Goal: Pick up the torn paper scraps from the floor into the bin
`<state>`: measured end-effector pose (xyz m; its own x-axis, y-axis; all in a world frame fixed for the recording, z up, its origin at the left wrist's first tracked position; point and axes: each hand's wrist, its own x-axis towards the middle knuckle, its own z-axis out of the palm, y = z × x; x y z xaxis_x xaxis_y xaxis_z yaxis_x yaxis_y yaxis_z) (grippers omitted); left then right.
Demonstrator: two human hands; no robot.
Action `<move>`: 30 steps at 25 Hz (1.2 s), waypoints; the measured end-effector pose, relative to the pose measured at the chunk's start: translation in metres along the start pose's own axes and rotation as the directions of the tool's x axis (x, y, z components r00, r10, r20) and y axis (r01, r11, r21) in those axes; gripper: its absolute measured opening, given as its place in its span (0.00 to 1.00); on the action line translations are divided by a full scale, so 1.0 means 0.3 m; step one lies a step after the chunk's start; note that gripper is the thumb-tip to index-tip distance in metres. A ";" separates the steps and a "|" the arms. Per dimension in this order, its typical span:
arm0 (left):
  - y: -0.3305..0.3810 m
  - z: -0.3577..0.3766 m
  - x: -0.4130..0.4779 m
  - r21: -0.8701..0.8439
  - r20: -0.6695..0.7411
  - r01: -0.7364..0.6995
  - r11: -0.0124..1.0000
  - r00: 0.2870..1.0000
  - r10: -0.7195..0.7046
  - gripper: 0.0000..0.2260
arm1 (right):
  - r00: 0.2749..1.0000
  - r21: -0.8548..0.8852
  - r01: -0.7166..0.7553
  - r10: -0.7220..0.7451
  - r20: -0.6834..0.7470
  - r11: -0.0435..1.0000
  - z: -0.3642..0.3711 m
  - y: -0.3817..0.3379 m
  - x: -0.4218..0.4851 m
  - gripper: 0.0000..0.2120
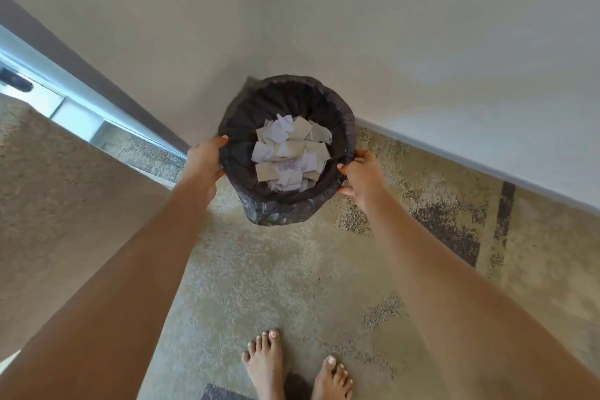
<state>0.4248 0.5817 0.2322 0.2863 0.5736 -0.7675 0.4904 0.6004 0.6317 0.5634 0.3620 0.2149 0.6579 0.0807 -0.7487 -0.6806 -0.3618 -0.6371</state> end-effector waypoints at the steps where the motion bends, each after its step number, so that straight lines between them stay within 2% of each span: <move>1: 0.023 0.005 0.008 -0.002 0.001 -0.019 1.000 1.000 0.019 0.17 | 1.000 -0.014 0.007 -0.007 0.005 1.000 0.021 -0.023 0.023 0.15; 4: 0.073 0.013 0.031 0.011 0.024 -0.025 1.000 0.999 0.025 0.19 | 1.000 -0.063 0.004 -0.004 0.004 0.998 0.085 -0.079 0.093 0.14; 8: 0.097 0.035 0.056 -0.065 0.110 -0.019 0.998 0.994 0.026 0.11 | 1.000 -0.076 0.015 -0.015 -0.003 0.997 0.138 -0.116 0.166 0.13; 14: 0.076 0.066 0.090 -0.037 0.199 -0.086 0.996 0.976 0.092 0.15 | 0.998 -0.047 -0.023 0.026 0.063 0.999 0.121 -0.138 0.207 0.20; 19: 0.036 0.067 0.090 0.093 0.193 -0.166 0.982 0.970 0.146 0.21 | 0.997 -0.037 -0.026 0.029 0.069 0.999 0.121 -0.102 0.167 0.19; 22: 0.016 0.070 0.049 0.175 0.174 -0.209 0.962 0.969 0.178 0.25 | 1.000 -0.026 -0.013 0.014 0.022 1.000 0.099 -0.065 0.113 0.23; 25: -0.021 0.080 -0.027 0.228 0.172 -0.271 0.935 0.957 0.235 0.26 | 0.999 -0.045 0.030 -0.032 -0.035 0.999 0.057 -0.029 0.036 0.23; 27: -0.037 0.079 -0.083 0.249 0.162 -0.292 0.923 0.952 0.258 0.29 | 0.998 -0.065 0.045 -0.048 -0.048 0.997 0.017 -0.007 -0.026 0.23; 30: -0.104 0.083 -0.169 0.420 0.158 -0.389 0.820 0.921 0.356 0.37 | 0.990 -0.170 0.109 -0.123 -0.075 0.979 -0.045 0.025 -0.141 0.24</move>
<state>0.4154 0.5201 0.2486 0.5685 0.6541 -0.4990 0.6364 0.0347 0.7706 0.5350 0.3432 0.2442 0.7592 0.0544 -0.6486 -0.5402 -0.5033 -0.6745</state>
